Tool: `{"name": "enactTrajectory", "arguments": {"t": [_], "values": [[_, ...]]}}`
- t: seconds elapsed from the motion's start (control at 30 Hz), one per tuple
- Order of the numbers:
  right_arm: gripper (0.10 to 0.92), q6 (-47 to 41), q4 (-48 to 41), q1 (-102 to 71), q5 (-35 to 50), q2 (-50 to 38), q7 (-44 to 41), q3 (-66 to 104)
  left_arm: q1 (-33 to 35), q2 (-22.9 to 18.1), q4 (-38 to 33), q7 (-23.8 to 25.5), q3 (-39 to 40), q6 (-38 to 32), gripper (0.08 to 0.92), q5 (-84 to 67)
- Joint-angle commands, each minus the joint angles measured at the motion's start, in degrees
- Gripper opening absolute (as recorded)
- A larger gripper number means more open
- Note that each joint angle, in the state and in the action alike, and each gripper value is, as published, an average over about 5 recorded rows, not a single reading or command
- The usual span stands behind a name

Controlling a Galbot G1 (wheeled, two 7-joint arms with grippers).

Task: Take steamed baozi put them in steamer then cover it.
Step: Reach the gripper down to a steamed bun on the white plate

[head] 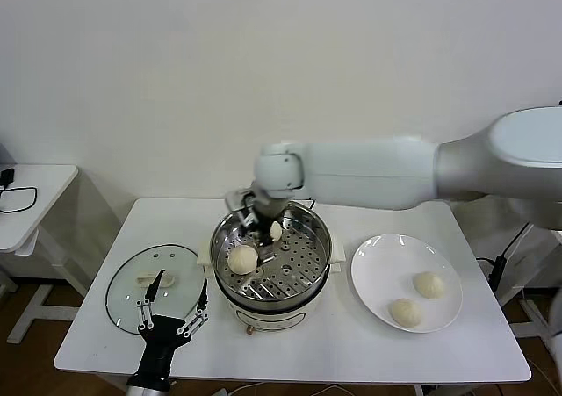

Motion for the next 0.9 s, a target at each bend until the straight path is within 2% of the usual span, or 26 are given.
{"name": "enactTrajectory", "arguments": {"t": [0.03,0.17,0.37,0.63,0.9], "values": [[0.823,4.0,7.5,4.8,-7.1,-21.3,-8.6,2.5,0.1,0.0,-0.2,0.0,0.1,0.2,0.823,0.3],[0.823,8.0,6.3,3.5,-10.6,-29.4,-12.9,2.3,0.1,0.0,-0.4,0.1,0.2,0.2,0.823,0.5],[0.823,13.1,2.2,-6.2,-16.2,-35.9,-16.5,3.8,0.4,-0.2,-0.5,0.1,0.4,0.2,0.823,0.9],[0.823,15.1,-3.2,-24.9,-23.7,-36.7,-15.7,11.7,0.6,-0.4,-0.8,0.0,-0.1,0.5,0.823,1.0],[0.823,15.0,-5.5,-31.4,-25.4,-34.8,-15.2,14.9,0.6,-0.5,-0.4,0.0,-0.2,0.6,0.823,1.0]]}}
